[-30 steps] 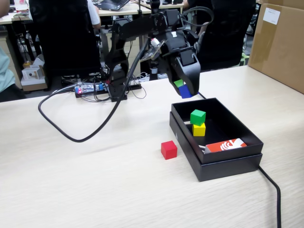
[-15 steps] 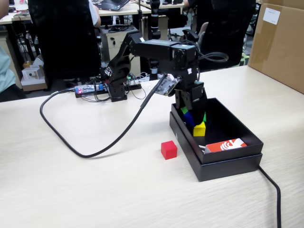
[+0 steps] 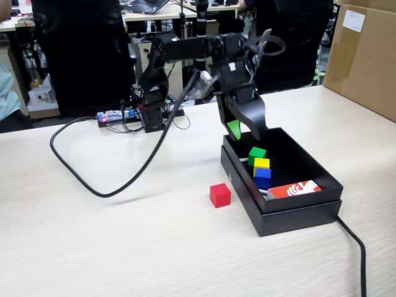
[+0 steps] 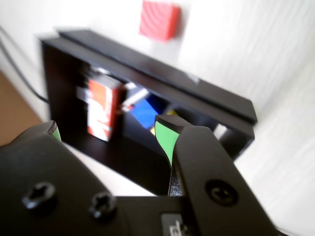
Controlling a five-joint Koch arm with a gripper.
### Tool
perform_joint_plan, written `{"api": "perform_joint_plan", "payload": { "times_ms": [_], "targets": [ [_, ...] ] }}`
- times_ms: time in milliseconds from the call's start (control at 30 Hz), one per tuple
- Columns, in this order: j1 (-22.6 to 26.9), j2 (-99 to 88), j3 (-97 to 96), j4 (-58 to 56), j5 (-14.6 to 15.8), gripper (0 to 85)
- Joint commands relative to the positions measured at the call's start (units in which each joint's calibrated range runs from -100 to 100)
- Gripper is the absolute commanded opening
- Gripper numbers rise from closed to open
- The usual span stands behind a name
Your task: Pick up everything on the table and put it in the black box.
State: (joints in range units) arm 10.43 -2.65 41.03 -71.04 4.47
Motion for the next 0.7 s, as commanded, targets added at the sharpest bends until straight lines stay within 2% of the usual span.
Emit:
{"api": "perform_joint_plan", "payload": {
  "times_ms": [0, 67, 267, 667],
  "targets": [
    [-2.64, -6.70, 4.03, -0.10, -1.56, 40.6],
    [-4.25, -6.81, 3.48, -0.10, -2.25, 40.7],
    [-6.84, 0.19, -1.32, -0.10, -3.17, 48.9],
    [-5.37, 29.10, 11.92, -0.10, -1.51, 47.7]
  ]
}}
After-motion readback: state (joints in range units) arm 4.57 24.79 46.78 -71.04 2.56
